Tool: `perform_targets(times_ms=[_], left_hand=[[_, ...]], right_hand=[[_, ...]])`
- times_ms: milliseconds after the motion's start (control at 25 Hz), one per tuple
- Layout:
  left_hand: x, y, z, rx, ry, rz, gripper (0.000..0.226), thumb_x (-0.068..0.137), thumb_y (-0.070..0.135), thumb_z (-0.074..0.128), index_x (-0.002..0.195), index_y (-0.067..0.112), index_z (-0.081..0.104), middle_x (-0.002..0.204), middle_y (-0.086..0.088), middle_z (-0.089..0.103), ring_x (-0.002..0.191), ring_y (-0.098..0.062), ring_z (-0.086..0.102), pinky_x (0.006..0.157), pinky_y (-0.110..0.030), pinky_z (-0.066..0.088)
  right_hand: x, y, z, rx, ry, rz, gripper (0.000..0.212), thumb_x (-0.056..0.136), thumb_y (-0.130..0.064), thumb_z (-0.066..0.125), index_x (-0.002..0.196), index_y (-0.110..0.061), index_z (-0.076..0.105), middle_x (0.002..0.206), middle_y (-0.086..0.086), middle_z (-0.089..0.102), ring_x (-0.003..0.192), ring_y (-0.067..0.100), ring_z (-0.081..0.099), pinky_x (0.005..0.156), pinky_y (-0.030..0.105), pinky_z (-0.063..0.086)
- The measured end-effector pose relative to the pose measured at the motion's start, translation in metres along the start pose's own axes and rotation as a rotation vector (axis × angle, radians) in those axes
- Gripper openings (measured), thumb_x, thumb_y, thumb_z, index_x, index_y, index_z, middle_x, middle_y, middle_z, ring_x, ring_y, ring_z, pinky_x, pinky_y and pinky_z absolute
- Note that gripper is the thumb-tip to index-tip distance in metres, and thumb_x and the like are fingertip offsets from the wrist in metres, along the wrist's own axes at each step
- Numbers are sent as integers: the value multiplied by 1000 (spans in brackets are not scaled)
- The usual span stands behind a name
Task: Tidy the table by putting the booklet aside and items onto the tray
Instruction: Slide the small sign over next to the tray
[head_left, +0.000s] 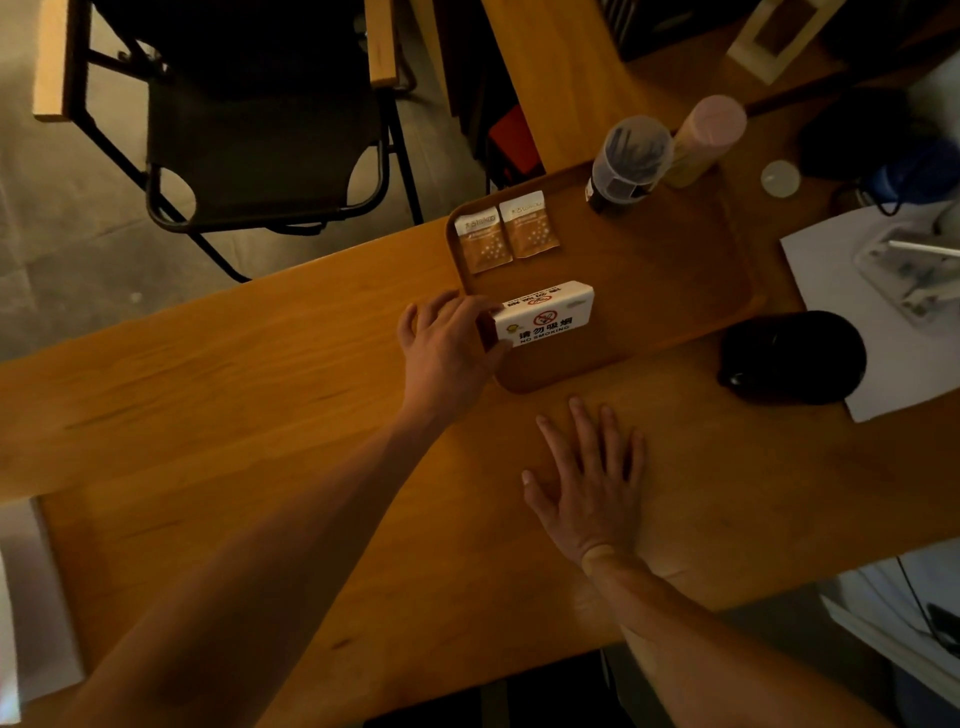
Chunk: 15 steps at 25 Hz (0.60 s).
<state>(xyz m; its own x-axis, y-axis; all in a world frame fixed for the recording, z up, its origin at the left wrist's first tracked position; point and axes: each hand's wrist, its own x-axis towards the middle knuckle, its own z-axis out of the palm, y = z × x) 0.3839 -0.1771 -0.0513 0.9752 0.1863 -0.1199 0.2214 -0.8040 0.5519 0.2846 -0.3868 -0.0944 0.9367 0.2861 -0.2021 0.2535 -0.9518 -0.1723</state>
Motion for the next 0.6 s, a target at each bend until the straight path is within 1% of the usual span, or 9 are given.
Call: perform_targets(times_ms=[80, 200, 400, 480, 600], left_hand=[[1, -1, 2, -12, -5, 5, 44, 81, 42, 70, 121, 28, 57, 127, 2, 62, 136, -23, 35, 113, -51, 18], [2, -2, 3, -13, -13, 13, 47, 81, 43, 70, 123, 27, 56, 129, 2, 60, 137, -23, 33, 110, -50, 22], [3, 1, 0, -64, -38, -19, 58, 77, 43, 72, 128, 27, 49, 133, 3, 56, 138, -24, 31, 110, -49, 28], [1, 2, -1, -55, -19, 2, 56, 78, 44, 72, 127, 23, 52, 131, 0, 57, 136, -25, 34, 107, -48, 30], [1, 3, -1, -47, 4, 19, 46, 79, 38, 72, 120, 21, 58, 125, -1, 60, 130, -27, 39, 104, -48, 32]], right_hand=[[0, 0, 0, 4, 8, -4, 70, 88, -70, 27, 151, -44, 12, 163, -1, 13, 150, 29, 8, 118, 59, 3], [0, 0, 0, -3, 7, -1, 71, 87, -70, 27, 151, -44, 11, 163, -2, 12, 150, 28, 7, 118, 58, 3], [1, 0, 1, -9, -8, 0, 72, 87, -71, 27, 151, -45, 10, 164, -2, 10, 151, 28, 5, 118, 59, 3], [1, 0, 1, -9, -14, 2, 71, 87, -72, 26, 151, -45, 10, 164, -2, 10, 150, 29, 7, 117, 59, 5], [0, 0, 1, -10, -14, 3, 71, 87, -72, 26, 151, -45, 8, 164, -2, 8, 150, 29, 6, 117, 60, 5]])
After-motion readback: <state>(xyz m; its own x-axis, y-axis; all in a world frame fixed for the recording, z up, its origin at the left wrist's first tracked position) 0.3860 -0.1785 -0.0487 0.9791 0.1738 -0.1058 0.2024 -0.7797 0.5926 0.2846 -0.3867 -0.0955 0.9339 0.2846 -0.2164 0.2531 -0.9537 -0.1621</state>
